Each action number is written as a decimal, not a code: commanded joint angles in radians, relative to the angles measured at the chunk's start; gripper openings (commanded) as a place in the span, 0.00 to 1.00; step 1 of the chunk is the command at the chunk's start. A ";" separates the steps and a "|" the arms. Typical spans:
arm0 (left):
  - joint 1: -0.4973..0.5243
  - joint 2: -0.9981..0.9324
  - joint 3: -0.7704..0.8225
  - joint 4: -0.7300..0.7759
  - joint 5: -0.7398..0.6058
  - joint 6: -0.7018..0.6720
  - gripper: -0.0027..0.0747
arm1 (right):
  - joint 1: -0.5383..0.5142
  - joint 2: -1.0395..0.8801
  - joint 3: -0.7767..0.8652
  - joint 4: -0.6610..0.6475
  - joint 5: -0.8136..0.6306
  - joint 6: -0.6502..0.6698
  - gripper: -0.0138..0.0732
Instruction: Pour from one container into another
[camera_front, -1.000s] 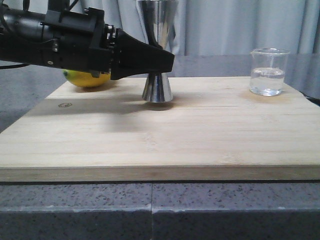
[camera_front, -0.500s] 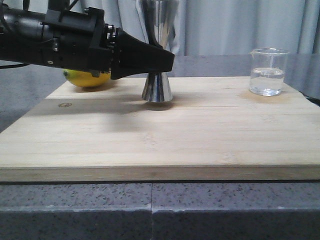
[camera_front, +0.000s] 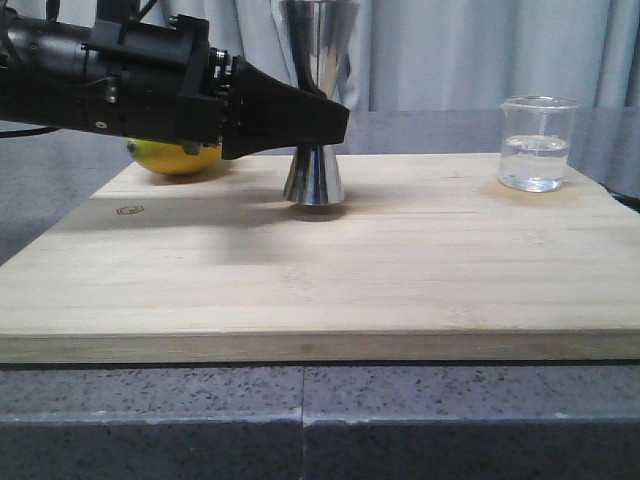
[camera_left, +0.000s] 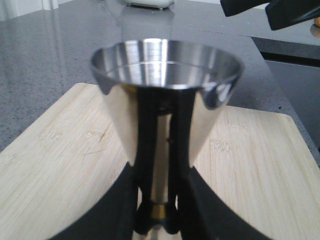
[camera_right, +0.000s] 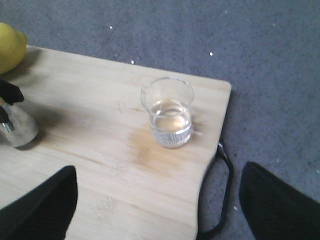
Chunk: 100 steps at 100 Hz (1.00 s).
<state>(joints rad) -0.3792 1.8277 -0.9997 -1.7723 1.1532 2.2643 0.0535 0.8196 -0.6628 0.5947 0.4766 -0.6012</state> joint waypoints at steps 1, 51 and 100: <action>-0.010 -0.041 -0.027 -0.080 0.107 0.000 0.13 | 0.073 -0.004 -0.014 -0.063 -0.170 0.063 0.84; -0.010 -0.041 -0.027 -0.080 0.106 0.000 0.13 | 0.272 0.144 0.231 -0.482 -0.938 0.486 0.84; -0.010 -0.041 -0.027 -0.080 0.106 0.000 0.13 | 0.272 0.408 0.264 -0.503 -1.246 0.490 0.84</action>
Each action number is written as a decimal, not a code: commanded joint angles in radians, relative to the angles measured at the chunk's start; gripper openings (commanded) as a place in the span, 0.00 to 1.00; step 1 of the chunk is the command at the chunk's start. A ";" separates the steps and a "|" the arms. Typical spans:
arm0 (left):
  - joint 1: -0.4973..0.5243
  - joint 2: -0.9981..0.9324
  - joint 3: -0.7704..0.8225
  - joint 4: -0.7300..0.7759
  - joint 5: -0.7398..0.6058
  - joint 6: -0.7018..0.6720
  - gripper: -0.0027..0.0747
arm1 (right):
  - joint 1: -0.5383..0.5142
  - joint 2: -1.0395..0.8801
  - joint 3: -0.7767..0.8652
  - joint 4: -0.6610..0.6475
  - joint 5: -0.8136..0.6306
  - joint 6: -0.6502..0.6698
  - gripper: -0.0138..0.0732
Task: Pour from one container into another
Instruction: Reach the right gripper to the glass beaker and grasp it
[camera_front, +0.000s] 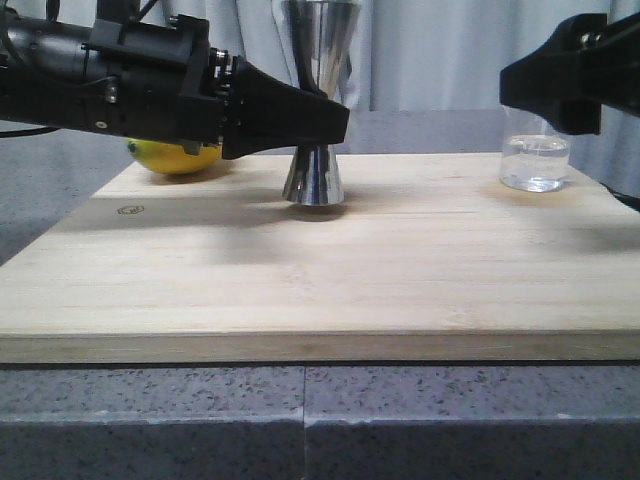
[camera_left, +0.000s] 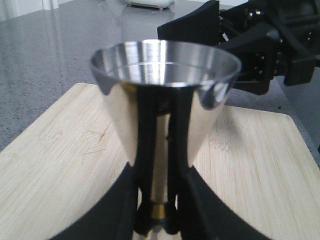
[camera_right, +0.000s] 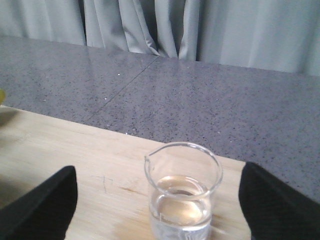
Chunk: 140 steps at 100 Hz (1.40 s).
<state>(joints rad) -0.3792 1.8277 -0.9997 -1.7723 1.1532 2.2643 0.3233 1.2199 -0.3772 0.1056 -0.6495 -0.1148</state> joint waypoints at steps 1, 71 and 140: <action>-0.010 -0.041 -0.027 -0.080 0.106 0.000 0.13 | 0.002 0.010 -0.022 -0.013 -0.124 0.004 0.84; -0.010 -0.041 -0.027 -0.080 0.106 0.000 0.13 | -0.032 0.244 -0.056 -0.013 -0.265 0.090 0.84; -0.010 -0.041 -0.027 -0.080 0.106 0.000 0.13 | -0.032 0.332 -0.093 -0.022 -0.347 0.090 0.65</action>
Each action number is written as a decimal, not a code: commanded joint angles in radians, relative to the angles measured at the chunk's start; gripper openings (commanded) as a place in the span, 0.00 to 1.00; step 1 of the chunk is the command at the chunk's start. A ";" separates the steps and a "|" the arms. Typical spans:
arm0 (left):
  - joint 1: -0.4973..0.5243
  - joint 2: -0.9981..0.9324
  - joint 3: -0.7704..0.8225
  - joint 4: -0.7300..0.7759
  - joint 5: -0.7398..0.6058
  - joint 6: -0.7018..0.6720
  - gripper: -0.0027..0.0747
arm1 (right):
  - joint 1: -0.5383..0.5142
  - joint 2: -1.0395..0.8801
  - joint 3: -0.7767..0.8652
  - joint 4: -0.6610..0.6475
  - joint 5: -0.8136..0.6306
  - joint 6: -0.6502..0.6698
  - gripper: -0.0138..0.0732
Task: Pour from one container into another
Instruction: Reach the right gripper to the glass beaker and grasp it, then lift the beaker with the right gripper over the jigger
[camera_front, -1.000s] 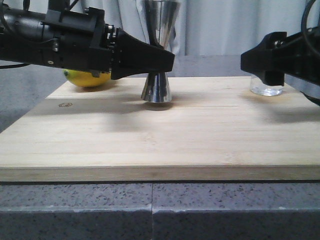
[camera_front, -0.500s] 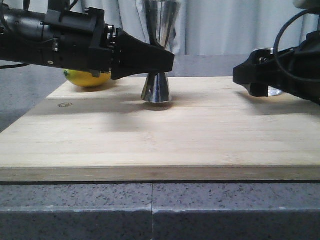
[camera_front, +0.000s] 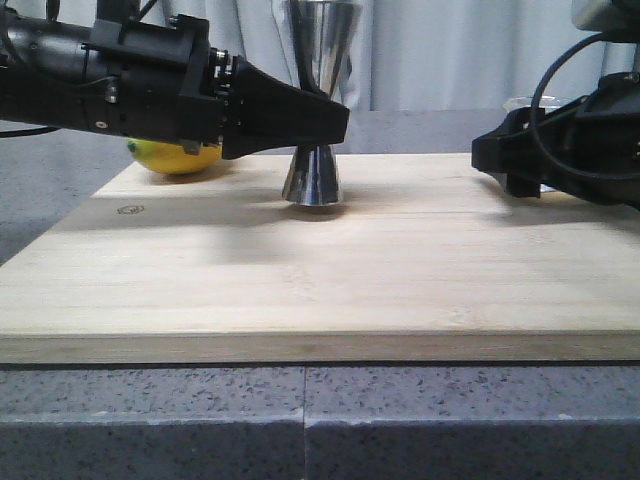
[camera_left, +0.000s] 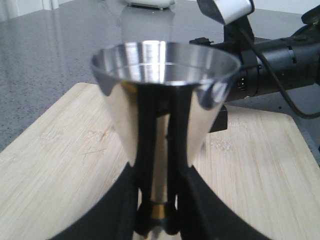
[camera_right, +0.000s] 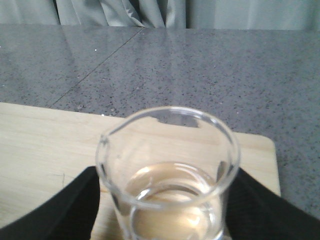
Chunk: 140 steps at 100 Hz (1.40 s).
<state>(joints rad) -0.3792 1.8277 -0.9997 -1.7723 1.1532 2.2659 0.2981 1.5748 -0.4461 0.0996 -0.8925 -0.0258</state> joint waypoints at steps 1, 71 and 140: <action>-0.010 -0.041 -0.027 -0.080 0.106 -0.002 0.13 | -0.007 -0.023 -0.025 -0.016 -0.104 0.001 0.65; -0.010 -0.041 -0.027 -0.080 0.106 -0.002 0.13 | -0.007 -0.048 -0.025 -0.023 -0.073 -0.030 0.50; -0.010 -0.041 -0.027 -0.080 0.106 -0.002 0.13 | -0.005 -0.200 -0.266 -0.333 0.346 -0.004 0.50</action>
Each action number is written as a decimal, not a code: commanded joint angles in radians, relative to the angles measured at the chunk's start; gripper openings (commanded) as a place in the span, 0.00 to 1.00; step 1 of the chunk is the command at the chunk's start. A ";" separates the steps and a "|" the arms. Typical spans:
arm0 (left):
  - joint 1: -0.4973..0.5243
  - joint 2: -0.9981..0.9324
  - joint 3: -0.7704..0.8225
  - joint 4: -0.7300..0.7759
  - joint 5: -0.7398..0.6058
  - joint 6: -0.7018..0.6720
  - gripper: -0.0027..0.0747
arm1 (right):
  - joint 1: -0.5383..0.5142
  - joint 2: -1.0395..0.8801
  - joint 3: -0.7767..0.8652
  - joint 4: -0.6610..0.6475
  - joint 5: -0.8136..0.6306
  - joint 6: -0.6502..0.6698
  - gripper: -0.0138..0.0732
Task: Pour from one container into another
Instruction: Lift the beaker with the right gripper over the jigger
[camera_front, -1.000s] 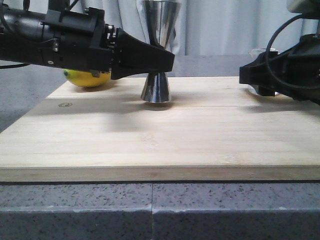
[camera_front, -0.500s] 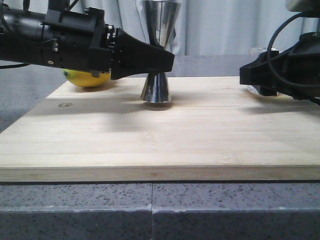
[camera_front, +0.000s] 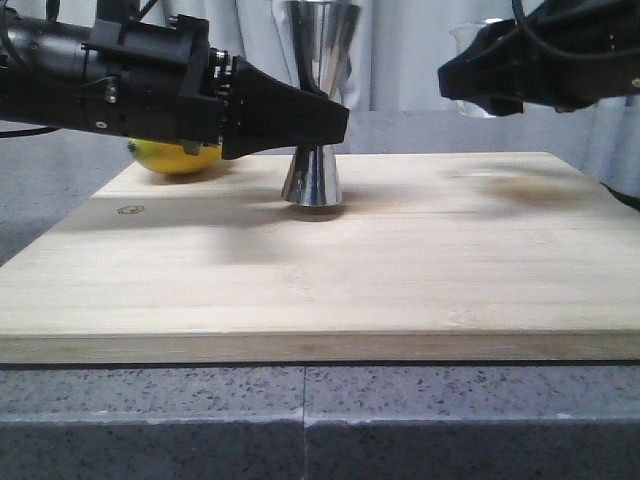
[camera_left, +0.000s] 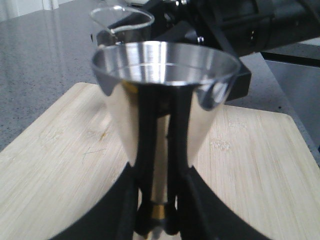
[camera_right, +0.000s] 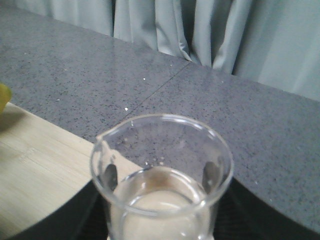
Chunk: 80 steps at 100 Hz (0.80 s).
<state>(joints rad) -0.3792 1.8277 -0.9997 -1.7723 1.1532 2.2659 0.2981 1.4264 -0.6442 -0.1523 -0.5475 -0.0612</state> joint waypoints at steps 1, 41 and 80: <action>-0.010 -0.041 -0.027 -0.080 0.106 -0.002 0.12 | -0.005 -0.053 -0.073 -0.095 0.005 0.036 0.50; -0.010 -0.041 -0.027 -0.080 0.106 -0.002 0.13 | 0.016 -0.070 -0.235 -0.537 0.114 0.352 0.50; -0.010 -0.041 -0.027 -0.080 0.106 -0.002 0.13 | 0.058 -0.070 -0.310 -0.820 0.153 0.404 0.50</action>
<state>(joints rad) -0.3792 1.8277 -0.9997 -1.7723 1.1532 2.2659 0.3539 1.3992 -0.9070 -0.9232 -0.3436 0.3230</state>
